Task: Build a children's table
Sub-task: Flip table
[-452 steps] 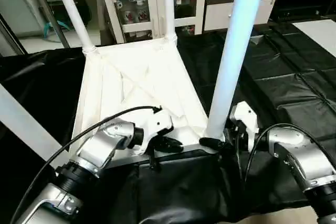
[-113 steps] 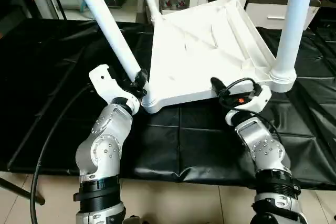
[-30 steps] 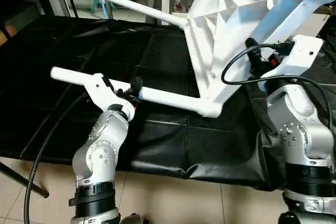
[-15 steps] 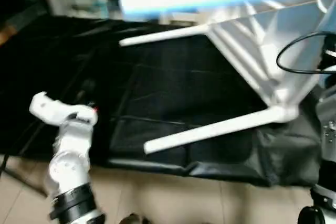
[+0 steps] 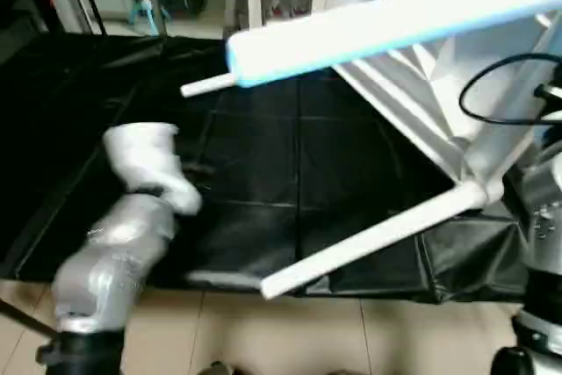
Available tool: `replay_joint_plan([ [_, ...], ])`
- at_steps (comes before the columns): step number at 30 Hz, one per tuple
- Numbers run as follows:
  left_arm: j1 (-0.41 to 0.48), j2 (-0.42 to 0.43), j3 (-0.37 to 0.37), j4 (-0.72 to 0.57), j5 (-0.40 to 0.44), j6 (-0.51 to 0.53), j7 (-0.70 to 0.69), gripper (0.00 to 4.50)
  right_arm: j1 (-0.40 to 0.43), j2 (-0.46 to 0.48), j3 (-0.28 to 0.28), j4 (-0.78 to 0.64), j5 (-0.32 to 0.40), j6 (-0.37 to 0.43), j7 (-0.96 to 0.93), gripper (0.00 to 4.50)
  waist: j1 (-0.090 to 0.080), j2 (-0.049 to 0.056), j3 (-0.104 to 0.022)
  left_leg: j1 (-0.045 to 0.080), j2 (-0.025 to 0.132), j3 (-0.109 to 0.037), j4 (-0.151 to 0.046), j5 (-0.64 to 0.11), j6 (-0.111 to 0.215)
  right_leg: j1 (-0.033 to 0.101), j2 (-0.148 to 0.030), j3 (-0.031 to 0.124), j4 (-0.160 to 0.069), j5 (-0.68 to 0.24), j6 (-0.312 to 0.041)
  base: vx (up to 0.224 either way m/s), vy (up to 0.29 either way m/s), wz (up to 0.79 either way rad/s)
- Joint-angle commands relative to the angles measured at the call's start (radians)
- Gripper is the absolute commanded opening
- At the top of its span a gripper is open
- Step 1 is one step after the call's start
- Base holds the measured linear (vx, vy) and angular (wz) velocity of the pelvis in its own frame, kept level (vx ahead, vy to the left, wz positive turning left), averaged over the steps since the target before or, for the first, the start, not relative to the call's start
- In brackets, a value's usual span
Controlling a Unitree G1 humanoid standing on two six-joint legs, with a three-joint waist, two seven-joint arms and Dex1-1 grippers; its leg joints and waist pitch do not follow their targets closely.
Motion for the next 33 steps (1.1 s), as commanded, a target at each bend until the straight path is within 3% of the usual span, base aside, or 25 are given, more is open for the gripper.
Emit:
replay_joint_plan([
  [1,-0.008,-0.001,-0.052,-0.037,-0.006,0.022,-0.076,4.12,-0.016,0.018,0.032,-0.014,0.008,0.029,0.007,0.78,0.004,-0.007,-0.063,0.028,0.068,-0.029,-0.095,-0.187,-0.047,0.033,-0.047,0.036,-0.062,-0.214,-0.143,0.0,0.0,0.0],
  [4,-0.026,0.024,-0.114,-0.056,0.012,0.027,-0.122,4.12,-0.021,0.022,0.035,-0.011,-0.003,0.057,0.008,0.76,0.001,-0.008,-0.061,0.028,0.068,-0.032,-0.1,-0.226,-0.071,0.034,-0.046,0.037,-0.065,-0.249,-0.13,0.0,0.0,0.0],
  [6,-0.045,0.035,-0.183,-0.048,0.059,0.036,-0.143,4.12,-0.025,0.024,0.036,-0.002,-0.001,0.072,0.015,1.23,0.001,-0.009,-0.061,0.032,0.069,-0.033,-0.1,-0.242,-0.079,0.033,-0.047,0.038,-0.066,-0.264,-0.121,0.0,0.0,0.0],
  [10,-0.079,0.028,-0.286,-0.005,0.142,0.023,-0.144,4.12,-0.024,0.02,0.045,0.005,0.002,0.098,0.025,1.55,-0.004,-0.011,-0.062,0.026,0.068,-0.035,-0.1,-0.242,-0.085,0.038,-0.049,0.04,-0.068,-0.272,-0.111,0.0,0.0,0.0],
  [13,-0.09,-0.004,-0.306,0.02,0.164,0.015,-0.13,4.12,-0.022,0.02,0.045,0.002,-0.004,0.107,0.023,1.83,-0.005,-0.01,-0.062,0.029,0.068,-0.033,-0.099,-0.241,-0.087,0.035,-0.047,0.041,-0.07,-0.267,-0.12,0.0,0.0,0.0],
  [15,-0.113,-0.037,-0.323,0.069,0.23,-0.032,-0.078,4.12,-0.025,0.031,0.031,0.003,0.007,0.114,0.023,1.88,-0.005,-0.009,-0.062,0.03,0.067,-0.033,-0.098,-0.253,-0.084,0.033,-0.046,0.041,-0.075,-0.278,-0.117,0.0,0.0,0.0],
  [18,-0.131,-0.063,-0.3,0.102,0.271,-0.07,-0.028,4.12,-0.025,0.031,0.021,0.0,0.013,0.128,0.029,1.88,-0.006,-0.013,-0.065,0.022,0.069,-0.038,-0.1,-0.236,-0.081,0.044,-0.05,0.039,-0.07,-0.265,-0.114,0.0,0.0,0.0],
  [27,-0.092,-0.01,-0.345,0.016,0.252,-0.043,-0.151,4.12,-0.036,0.033,0.009,0.015,0.002,0.141,0.024,1.18,-0.003,-0.009,-0.064,0.032,0.071,-0.034,-0.1,-0.242,-0.075,0.031,-0.047,0.038,-0.069,-0.264,-0.134,0.0,0.0,0.0],
  [33,-0.098,-0.035,-0.33,0.052,0.302,-0.067,-0.105,4.12,-0.046,0.031,0.011,0.018,0.011,0.144,0.042,1.18,-0.006,-0.013,-0.061,0.028,0.068,-0.034,-0.099,-0.278,-0.078,0.032,-0.051,0.04,-0.078,-0.324,-0.118,0.0,0.0,0.0],
])
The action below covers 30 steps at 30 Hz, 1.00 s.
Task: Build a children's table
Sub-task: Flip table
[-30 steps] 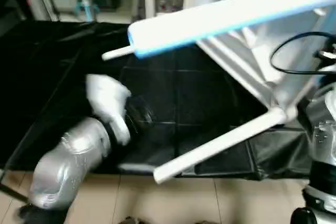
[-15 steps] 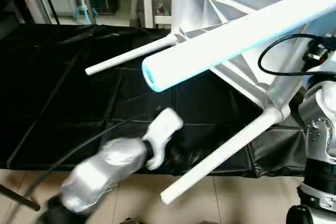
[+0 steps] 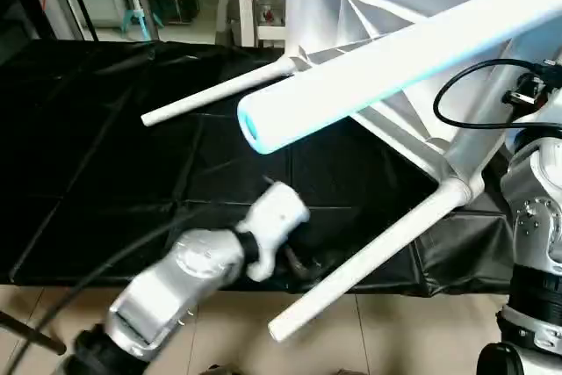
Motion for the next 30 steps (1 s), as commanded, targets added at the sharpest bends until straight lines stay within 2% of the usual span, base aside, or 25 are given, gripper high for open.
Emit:
replay_joint_plan([
  [1,-0.002,0.0,0.024,0.015,0.026,-0.011,0.017,4.12,-0.012,0.002,0.01,0.004,0.009,0.016,0.022,1.18,0.002,-0.014,-0.06,0.018,0.068,-0.037,-0.099,-0.277,-0.07,0.031,-0.052,0.038,-0.079,-0.334,-0.115,0.0,0.0,0.0],
  [4,0.002,0.0,0.041,0.015,0.031,-0.012,0.02,4.12,-0.011,-0.004,0.016,0.001,0.013,0.011,0.042,1.18,0.001,-0.009,-0.061,0.021,0.069,-0.038,-0.099,-0.28,-0.074,0.027,-0.049,0.036,-0.079,-0.336,-0.114,0.0,0.0,0.0],
  [8,0.008,-0.002,0.053,0.018,0.029,-0.02,0.017,4.12,-0.003,-0.01,0.021,-0.013,0.017,-0.017,0.066,1.18,-0.001,-0.011,-0.063,0.019,0.069,-0.039,-0.1,-0.275,-0.073,0.03,-0.049,0.036,-0.076,-0.305,-0.122,0.0,0.0,0.0],
  [15,0.018,-0.033,0.109,0.029,0.022,-0.05,0.033,4.12,0.026,-0.025,0.01,-0.047,-0.009,-0.058,0.073,1.91,0.004,-0.008,-0.064,0.019,0.07,-0.034,-0.097,-0.235,-0.053,0.032,-0.05,0.037,-0.074,-0.245,-0.15,0.0,0.0,0.0],
  [17,0.023,-0.05,0.141,0.042,0.011,-0.06,0.046,4.12,0.048,-0.011,0.007,-0.071,-0.018,-0.091,0.068,2.02,0.006,0.005,-0.064,0.021,0.07,-0.036,-0.098,-0.251,-0.058,0.031,-0.048,0.037,-0.074,-0.248,-0.151,0.0,0.0,0.0],
  [18,0.024,-0.052,0.147,0.044,0.006,-0.056,0.047,4.12,0.055,-0.007,0.01,-0.079,-0.021,-0.098,0.07,2.13,0.004,-0.001,-0.064,0.021,0.071,-0.035,-0.099,-0.263,-0.06,0.03,-0.046,0.037,-0.076,-0.25,-0.15,0.0,0.0,0.0],
  [19,0.024,-0.051,0.152,0.046,0.005,-0.055,0.045,4.12,0.069,0.0,0.014,-0.09,-0.028,-0.114,0.066,2.26,0.006,0.006,-0.064,0.022,0.07,-0.037,-0.1,-0.27,-0.062,0.03,-0.047,0.037,-0.075,-0.255,-0.15,0.0,0.0,0.0],
  [21,0.025,-0.049,0.155,0.047,0.005,-0.054,0.042,4.12,0.079,0.006,0.017,-0.098,-0.032,-0.127,0.065,2.34,0.006,0.003,-0.063,0.022,0.071,-0.037,-0.102,-0.283,-0.064,0.028,-0.047,0.037,-0.078,-0.264,-0.146,0.0,0.0,0.0],
  [23,0.027,-0.046,0.159,0.045,0.006,-0.053,0.036,4.12,0.109,0.015,0.028,-0.114,-0.047,-0.164,0.063,2.34,0.006,0.007,-0.062,0.023,0.071,-0.038,-0.104,-0.3,-0.068,0.027,-0.047,0.037,-0.079,-0.273,-0.143,0.0,0.0,0.0],
  [24,0.031,-0.048,0.166,0.04,0.006,-0.047,0.03,4.12,0.139,0.017,0.039,-0.133,-0.074,-0.213,0.058,2.34,0.008,0.009,-0.061,0.024,0.072,-0.038,-0.105,-0.312,-0.072,0.025,-0.047,0.037,-0.081,-0.281,-0.138,0.0,0.0,0.0],
  [29,0.039,-0.045,0.166,0.036,0.007,-0.039,0.017,4.12,0.17,0.033,0.043,-0.157,-0.09,-0.268,0.051,2.34,0.006,0.011,-0.061,0.026,0.071,-0.041,-0.107,-0.344,-0.073,0.024,-0.047,0.037,-0.083,-0.303,-0.129,0.0,0.0,0.0],
  [30,0.045,-0.039,0.16,0.035,0.009,-0.036,0.008,4.12,0.194,0.044,0.046,-0.176,-0.105,-0.305,0.049,2.34,0.006,0.012,-0.06,0.024,0.071,-0.041,-0.108,-0.346,-0.071,0.024,-0.048,0.038,-0.085,-0.304,-0.125,0.0,0.0,0.0],
])
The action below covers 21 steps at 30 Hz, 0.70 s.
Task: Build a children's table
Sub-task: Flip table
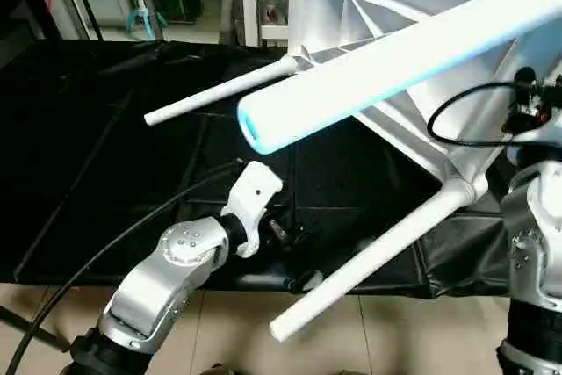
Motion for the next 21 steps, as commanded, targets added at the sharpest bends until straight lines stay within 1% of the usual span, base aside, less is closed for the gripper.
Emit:
replay_joint_plan([
  [1,0.008,0.011,-0.006,-0.004,-0.001,0.015,-0.013,4.12,0.026,0.01,0.004,-0.044,-0.029,-0.054,-0.004,2.34,0.002,0.004,-0.06,0.024,0.071,-0.041,-0.106,-0.34,-0.069,0.024,-0.049,0.039,-0.081,-0.3,-0.121,0.0,0.0,0.0],
  [2,0.008,0.011,-0.006,-0.002,0.0,0.015,-0.014,4.12,0.033,0.013,0.005,-0.049,-0.035,-0.068,-0.005,2.34,0.001,0.003,-0.06,0.023,0.071,-0.041,-0.107,-0.338,-0.068,0.025,-0.047,0.038,-0.08,-0.297,-0.121,0.0,0.0,0.0],
  [3,0.006,0.011,-0.006,-0.001,0.001,0.014,-0.015,4.12,0.041,0.018,0.005,-0.057,-0.04,-0.084,-0.007,2.34,0.001,0.006,-0.061,0.025,0.071,-0.041,-0.107,-0.335,-0.067,0.025,-0.047,0.038,-0.08,-0.288,-0.125,0.0,0.0,0.0],
  [5,0.005,0.011,-0.002,0.001,0.001,0.015,-0.017,4.12,0.068,0.019,0.015,-0.08,-0.049,-0.135,0.006,2.34,0.002,0.005,-0.06,0.023,0.071,-0.041,-0.107,-0.333,-0.063,0.027,-0.047,0.038,-0.08,-0.282,-0.126,0.0,0.0,0.0],
  [6,0.005,0.011,-0.002,0.001,0.001,0.015,-0.017,4.12,0.068,0.019,0.015,-0.08,-0.049,-0.135,0.006,2.34,0.003,0.005,-0.061,0.024,0.071,-0.04,-0.107,-0.331,-0.058,0.026,-0.047,0.039,-0.08,-0.282,-0.125,0.0,0.0,0.0],
  [7,0.01,0.017,0.006,-0.003,-0.001,0.017,-0.026,4.12,0.108,0.017,0.037,-0.114,-0.033,-0.177,0.054,2.34,0.002,0.005,-0.061,0.021,0.071,-0.041,-0.107,-0.328,-0.049,0.03,-0.049,0.039,-0.08,-0.279,-0.125,0.0,0.0,0.0],
  [8,0.013,0.021,0.011,-0.006,-0.005,0.019,-0.033,4.12,0.129,0.007,0.056,-0.13,-0.02,-0.181,0.094,2.34,0.005,0.006,-0.06,0.022,0.073,-0.04,-0.107,-0.325,-0.047,0.027,-0.05,0.04,-0.083,-0.279,-0.123,0.0,0.0,0.0],
  [9,0.013,0.021,0.011,-0.006,-0.005,0.019,-0.033,4.12,0.129,0.007,0.056,-0.13,-0.02,-0.181,0.094,2.34,0.002,0.006,-0.061,0.018,0.073,-0.043,-0.109,-0.324,-0.04,0.033,-0.049,0.038,-0.08,-0.281,-0.126,0.0,0.0,0.0],
  [10,0.014,0.023,0.016,-0.007,-0.007,0.02,-0.039,4.12,0.143,0.001,0.069,-0.139,-0.013,-0.183,0.12,2.34,0.003,0.006,-0.061,0.02,0.073,-0.042,-0.108,-0.324,-0.036,0.031,-0.048,0.038,-0.08,-0.282,-0.128,0.0,0.0,0.0],
  [11,0.02,0.036,0.025,-0.011,-0.017,0.022,-0.058,4.12,0.183,-0.036,0.115,-0.159,0.0,-0.185,0.207,2.34,0.002,0.008,-0.06,0.018,0.073,-0.044,-0.108,-0.331,-0.031,0.032,-0.049,0.038,-0.081,-0.29,-0.132,0.0,0.0,0.0],
  [12,0.021,0.041,0.028,-0.012,-0.021,0.022,-0.064,4.12,0.194,-0.049,0.129,-0.164,0.007,-0.178,0.234,2.34,0.003,0.007,-0.057,0.018,0.075,-0.044,-0.11,-0.338,-0.03,0.032,-0.049,0.039,-0.082,-0.301,-0.132,0.0,0.0,0.0],
  [13,0.032,0.075,0.047,-0.021,-0.045,0.027,-0.107,4.12,0.268,-0.131,0.213,-0.192,0.061,-0.132,0.414,2.34,0.004,0.012,-0.057,0.021,0.075,-0.045,-0.108,-0.364,-0.02,0.036,-0.05,0.038,-0.085,-0.323,-0.131,0.0,0.0,0.0],
  [14,0.034,0.083,0.051,-0.024,-0.051,0.027,-0.118,4.12,0.28,-0.147,0.225,-0.195,0.077,-0.116,0.449,2.08,0.006,0.011,-0.056,0.022,0.079,-0.046,-0.109,-0.37,-0.021,0.034,-0.052,0.041,-0.086,-0.327,-0.13,0.0,0.0,0.0],
  [15,0.039,0.116,0.067,-0.028,-0.064,0.026,-0.153,4.12,0.308,-0.23,0.272,-0.189,0.112,-0.057,0.581,2.0,0.001,0.02,-0.056,0.02,0.074,-0.048,-0.11,-0.386,-0.015,0.036,-0.05,0.039,-0.086,-0.344,-0.137,0.0,0.0,0.0],
  [16,0.04,0.13,0.073,-0.027,-0.066,0.023,-0.166,4.12,0.315,-0.27,0.291,-0.179,0.117,-0.039,0.634,2.0,0.002,0.013,-0.054,0.021,0.079,-0.051,-0.11,-0.394,-0.011,0.037,-0.05,0.04,-0.089,-0.354,-0.142,0.0,0.0,0.0],
  [17,0.038,0.147,0.077,-0.02,-0.061,0.014,-0.184,4.12,0.314,-0.324,0.314,-0.167,0.138,0.029,0.703,2.0,0.002,0.013,-0.053,0.021,0.078,-0.049,-0.109,-0.394,-0.008,0.034,-0.052,0.042,-0.091,-0.359,-0.148,0.0,0.0,0.0],
  [18,0.038,0.15,0.077,-0.018,-0.06,0.012,-0.187,4.12,0.313,-0.333,0.318,-0.165,0.141,0.041,0.714,1.8,0.002,0.012,-0.052,0.021,0.078,-0.051,-0.108,-0.392,-0.005,0.035,-0.055,0.041,-0.091,-0.382,-0.159,0.0,0.0,0.0],
  [19,0.037,0.154,0.079,-0.013,-0.059,0.008,-0.193,4.12,0.304,-0.36,0.331,-0.154,0.137,0.043,0.752,1.66,0.004,0.011,-0.05,0.022,0.08,-0.05,-0.107,-0.392,-0.006,0.031,-0.059,0.041,-0.094,-0.411,-0.161,0.0,0.0,0.0],
  [20,0.035,0.159,0.079,-0.009,-0.057,0.007,-0.197,4.12,0.293,-0.391,0.344,-0.146,0.147,0.069,0.796,1.58,0.005,0.007,-0.05,0.022,0.081,-0.049,-0.107,-0.392,-0.008,0.03,-0.061,0.042,-0.097,-0.425,-0.159,0.0,0.0,0.0],
  [21,0.034,0.162,0.081,-0.007,-0.057,0.01,-0.2,4.12,0.279,-0.433,0.364,-0.137,0.141,0.07,0.858,1.56,0.007,0.002,-0.052,0.027,0.082,-0.049,-0.104,-0.394,-0.008,0.028,-0.059,0.041,-0.095,-0.435,-0.161,0.0,0.0,0.0],
])
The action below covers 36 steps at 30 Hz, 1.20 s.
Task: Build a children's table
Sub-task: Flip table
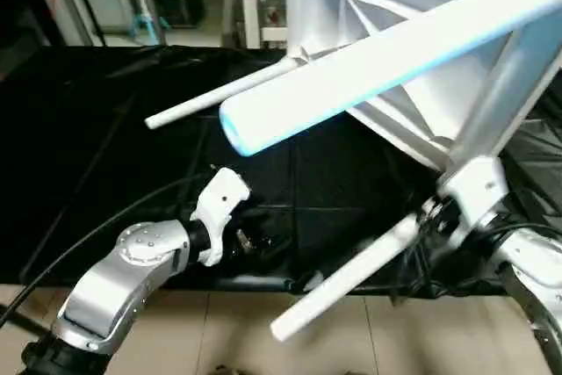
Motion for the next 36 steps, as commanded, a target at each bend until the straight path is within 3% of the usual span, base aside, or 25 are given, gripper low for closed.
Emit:
replay_joint_plan([
  [1,-0.006,0.011,0.003,0.004,0.001,-0.005,-0.015,4.12,-0.036,-0.067,0.028,0.01,0.009,0.021,0.121,1.56,0.006,-0.016,-0.047,0.018,0.084,-0.051,-0.101,-0.375,-0.004,0.032,-0.063,0.042,-0.089,-0.427,-0.164,0.0,0.0,0.0],
  [2,-0.006,0.012,0.003,0.004,0.001,-0.003,-0.015,4.12,-0.039,-0.077,0.033,0.012,0.008,0.021,0.135,1.36,0.007,-0.013,-0.046,0.022,0.085,-0.048,-0.101,-0.378,-0.004,0.027,-0.063,0.044,-0.092,-0.43,-0.165,0.0,0.0,0.0],
  [4,0.0,0.017,0.006,0.0,-0.004,0.001,-0.016,4.12,-0.059,-0.144,0.057,0.023,0.02,0.031,0.223,1.22,0.008,-0.024,-0.047,0.021,0.084,-0.049,-0.098,-0.37,0.003,0.03,-0.064,0.042,-0.09,-0.438,-0.166,0.0,0.0,0.0],
  [5,0.007,0.022,0.01,-0.005,-0.007,0.005,-0.016,4.12,-0.076,-0.193,0.072,0.029,0.038,0.052,0.287,1.12,0.011,-0.022,-0.047,0.02,0.086,-0.049,-0.097,-0.355,0.008,0.03,-0.066,0.044,-0.09,-0.43,-0.166,0.0,0.0,0.0],
  [8,0.021,0.027,0.019,-0.016,-0.009,0.011,-0.013,4.12,-0.111,-0.276,0.094,0.042,0.059,0.089,0.409,0.85,0.015,-0.032,-0.049,0.018,0.087,-0.049,-0.095,-0.325,0.024,0.032,-0.067,0.042,-0.086,-0.404,-0.178,0.0,0.0,0.0],
  [9,0.028,0.027,0.024,-0.021,-0.009,0.015,-0.015,4.12,-0.124,-0.311,0.103,0.051,0.06,0.1,0.467,0.75,0.016,-0.044,-0.049,0.015,0.09,-0.048,-0.095,-0.311,0.035,0.036,-0.068,0.042,-0.085,-0.39,-0.184,0.0,0.0,0.0],
  [10,0.032,0.027,0.028,-0.025,-0.009,0.018,-0.016,4.12,-0.133,-0.334,0.109,0.058,0.06,0.107,0.507,0.68,0.022,-0.036,-0.049,0.017,0.092,-0.048,-0.094,-0.301,0.039,0.036,-0.07,0.043,-0.083,-0.379,-0.192,0.0,0.0,0.0],
  [11,0.032,0.027,0.028,-0.025,-0.009,0.018,-0.016,4.12,-0.133,-0.334,0.109,0.058,0.06,0.107,0.507,0.62,0.021,-0.035,-0.049,0.016,0.091,-0.048,-0.093,-0.298,0.04,0.035,-0.07,0.043,-0.082,-0.372,-0.198,0.0,0.0,0.0],
  [13,0.046,0.03,0.035,-0.042,-0.019,0.027,-0.025,4.12,-0.149,-0.398,0.141,0.072,0.053,0.129,0.602,0.41,0.026,-0.044,-0.05,0.017,0.096,-0.049,-0.094,-0.288,0.045,0.038,-0.07,0.042,-0.078,-0.333,-0.212,0.0,0.0,0.0],
  [15,0.057,0.039,0.034,-0.059,-0.03,0.036,-0.034,4.12,-0.165,-0.444,0.182,0.089,0.037,0.14,0.665,0.23,0.028,-0.045,-0.049,0.017,0.094,-0.047,-0.093,-0.289,0.05,0.037,-0.071,0.042,-0.078,-0.325,-0.221,0.0,0.0,0.0],
  [16,0.062,0.044,0.031,-0.066,-0.032,0.037,-0.036,4.12,-0.173,-0.453,0.208,0.104,0.011,0.129,0.682,0.15,0.029,-0.051,-0.049,0.018,0.096,-0.049,-0.093,-0.29,0.048,0.037,-0.072,0.04,-0.075,-0.332,-0.225,0.0,0.0,0.0],
  [17,0.062,0.044,0.031,-0.066,-0.032,0.037,-0.036,4.12,-0.173,-0.453,0.208,0.104,0.011,0.129,0.682,0.15,0.029,-0.051,-0.047,0.018,0.096,-0.047,-0.094,-0.292,0.047,0.035,-0.073,0.042,-0.079,-0.338,-0.223,0.0,0.0,0.0],
  [18,0.068,0.044,0.032,-0.078,-0.035,0.04,-0.035,4.12,-0.202,-0.419,0.259,0.146,-0.046,0.103,0.667,0.07,0.028,-0.052,-0.048,0.018,0.096,-0.049,-0.094,-0.295,0.042,0.034,-0.072,0.041,-0.077,-0.34,-0.224,0.0,0.0,0.0],
  [19,0.069,0.044,0.032,-0.081,-0.036,0.042,-0.034,4.12,-0.21,-0.406,0.27,0.158,-0.059,0.097,0.658,0.07,0.025,-0.053,-0.046,0.018,0.094,-0.047,-0.094,-0.308,0.035,0.031,-0.071,0.041,-0.081,-0.354,-0.225,0.0,0.0,0.0],
  [20,0.072,0.042,0.035,-0.089,-0.038,0.047,-0.033,4.12,-0.233,-0.369,0.298,0.195,-0.096,0.083,0.636,0.07,0.025,-0.061,-0.048,0.017,0.095,-0.048,-0.093,-0.308,0.029,0.031,-0.072,0.04,-0.079,-0.36,-0.224,0.0,0.0,0.0],
  [21,0.072,0.042,0.035,-0.089,-0.038,0.047,-0.033,4.12,-0.233,-0.368,0.298,0.195,-0.096,0.083,0.636,0.07,0.025,-0.057,-0.048,0.019,0.094,-0.049,-0.093,-0.309,0.021,0.03,-0.074,0.041,-0.08,-0.367,-0.225,0.0,0.0,0.0],
  [26,0.079,0.045,0.047,-0.108,-0.043,0.061,-0.027,4.12,-0.308,-0.251,0.356,0.354,-0.188,-0.026,0.568,0.07,0.024,-0.059,-0.047,0.02,0.093,-0.048,-0.094,-0.324,0.003,0.03,-0.072,0.041,-0.078,-0.363,-0.227,0.0,0.0,0.0],
  [27,0.078,0.047,0.05,-0.108,-0.043,0.061,-0.025,4.12,-0.319,-0.238,0.362,0.375,-0.199,-0.04,0.558,0.07,0.025,-0.054,-0.048,0.022,0.093,-0.047,-0.094,-0.324,0.001,0.029,-0.07,0.042,-0.077,-0.358,-0.226,0.0,0.0,0.0],
  [29,0.073,0.049,0.059,-0.104,-0.039,0.057,-0.02,4.12,-0.342,-0.197,0.367,0.43,-0.212,-0.065,0.529,0.07,0.022,-0.057,-0.049,0.02,0.091,-0.047,-0.094,-0.33,-0.002,0.03,-0.068,0.04,-0.076,-0.355,-0.229,0.0,0.0,0.0],
  [31,0.062,0.047,0.075,-0.093,-0.024,0.036,-0.003,4.12,-0.372,-0.136,0.366,0.517,-0.24,-0.116,0.475,0.07,0.023,-0.044,-0.051,0.022,0.09,-0.048,-0.093,-0.338,-0.011,0.028,-0.068,0.04,-0.075,-0.345,-0.231,0.0,0.0,0.0],
  [36,0.031,0.036,0.101,-0.066,-0.015,0.01,0.013,4.12,-0.423,-0.049,0.352,0.642,-0.266,-0.157,0.385,0.07,0.02,-0.046,-0.056,0.021,0.087,-0.044,-0.092,-0.312,-0.012,0.032,-0.061,0.038,-0.07,-0.281,-0.249,0.0,0.0,0.0],
])
